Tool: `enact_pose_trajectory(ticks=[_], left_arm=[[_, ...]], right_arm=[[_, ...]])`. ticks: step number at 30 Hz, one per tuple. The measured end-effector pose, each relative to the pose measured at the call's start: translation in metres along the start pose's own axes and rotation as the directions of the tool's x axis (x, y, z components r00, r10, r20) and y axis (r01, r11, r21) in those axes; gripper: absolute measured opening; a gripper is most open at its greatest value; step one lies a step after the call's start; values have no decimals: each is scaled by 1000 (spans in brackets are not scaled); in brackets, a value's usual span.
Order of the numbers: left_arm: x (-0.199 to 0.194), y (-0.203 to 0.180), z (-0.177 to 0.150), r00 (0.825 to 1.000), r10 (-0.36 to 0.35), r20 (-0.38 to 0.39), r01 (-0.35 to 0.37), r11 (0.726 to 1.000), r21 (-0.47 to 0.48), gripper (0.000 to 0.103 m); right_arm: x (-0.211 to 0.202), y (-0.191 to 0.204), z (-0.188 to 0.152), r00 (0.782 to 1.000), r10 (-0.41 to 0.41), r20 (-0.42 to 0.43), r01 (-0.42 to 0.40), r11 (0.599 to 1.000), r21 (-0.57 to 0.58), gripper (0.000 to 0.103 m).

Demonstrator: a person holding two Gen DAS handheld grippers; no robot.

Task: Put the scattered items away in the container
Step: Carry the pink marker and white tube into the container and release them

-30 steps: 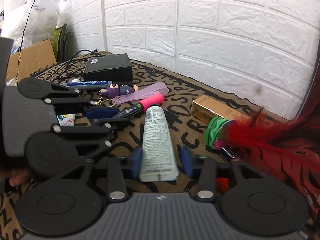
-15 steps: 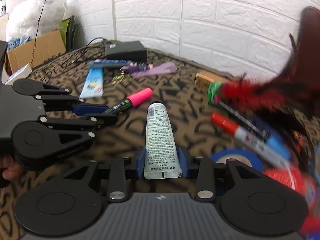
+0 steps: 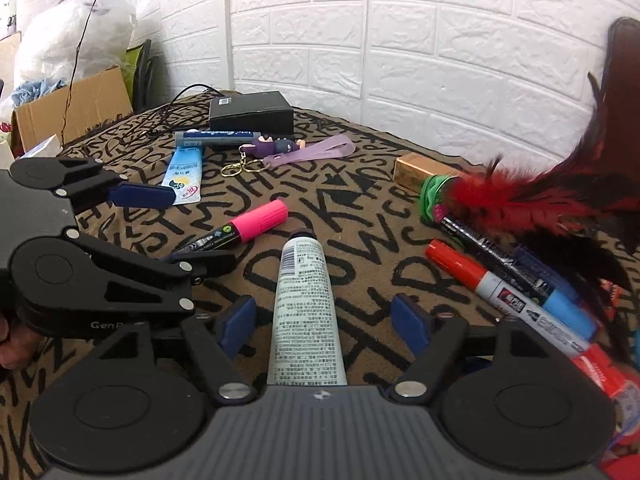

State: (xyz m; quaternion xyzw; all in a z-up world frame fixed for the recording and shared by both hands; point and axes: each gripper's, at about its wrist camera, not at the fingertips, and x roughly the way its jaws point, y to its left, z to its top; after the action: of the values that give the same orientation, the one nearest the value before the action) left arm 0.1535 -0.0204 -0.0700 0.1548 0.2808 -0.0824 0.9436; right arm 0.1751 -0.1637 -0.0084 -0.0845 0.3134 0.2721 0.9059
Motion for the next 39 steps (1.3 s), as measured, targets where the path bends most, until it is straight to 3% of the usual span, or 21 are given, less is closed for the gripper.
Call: enact_pose_trajectory(ticks=[2,3,4,6,11,17,19,20,23,26,30,34,37,38,39], left_arm=[[-4,-1,-4,999,-37,12,37,999,0,51],[-7,-3,-5,997,-71,16,71,997,12,29],[-9,-7,-6,995,-97,20,96,995,35,18],[-13,-17,-9,994,-107,37,103,991,87,18],[-32,-13,-19,980,-182,79,182,983,6,17],[-63,-23,-1,961,-220,168,219,975,26,17],[-74,-27,10,951,-233,201,229,972,44,17],[-79,-30,15,948,-233,218,226,972,57,17],[-91,-34,27,939,-238,247,227,971,71,17],[-93,-39,26,947,-212,241,198,977,83,17],[-83,-43,-1,967,-189,171,174,980,98,17],[-66,-44,-27,987,-138,81,130,987,94,17],[-59,-42,-38,993,-107,40,104,991,79,18],[-59,-43,-38,994,-102,45,97,992,85,18],[-59,-46,-36,995,-91,42,86,992,97,17]], right_arm=[[-2,0,-2,1000,14,6,-14,1000,8,69],[-4,0,-3,1000,26,10,-26,1000,17,60],[-6,1,-4,999,36,12,-36,999,22,54],[-11,7,-5,999,42,9,-42,999,5,36],[-29,13,-15,998,65,24,-66,997,41,32],[-64,15,-16,995,52,90,-58,995,75,31],[-79,13,-9,992,33,122,-42,996,76,13],[-86,11,-4,991,22,132,-31,997,71,12],[-101,8,7,991,-20,135,13,999,48,11],[-100,3,4,996,-17,93,13,999,48,13],[-88,10,-11,999,-5,37,4,1000,25,31],[-64,20,-21,1000,-4,-18,4,1000,2,36],[-41,26,-24,996,-8,-84,6,1000,-17,57],[-39,26,-26,999,2,-51,-2,1000,2,66],[-35,26,-26,999,6,-38,-6,1000,13,68]])
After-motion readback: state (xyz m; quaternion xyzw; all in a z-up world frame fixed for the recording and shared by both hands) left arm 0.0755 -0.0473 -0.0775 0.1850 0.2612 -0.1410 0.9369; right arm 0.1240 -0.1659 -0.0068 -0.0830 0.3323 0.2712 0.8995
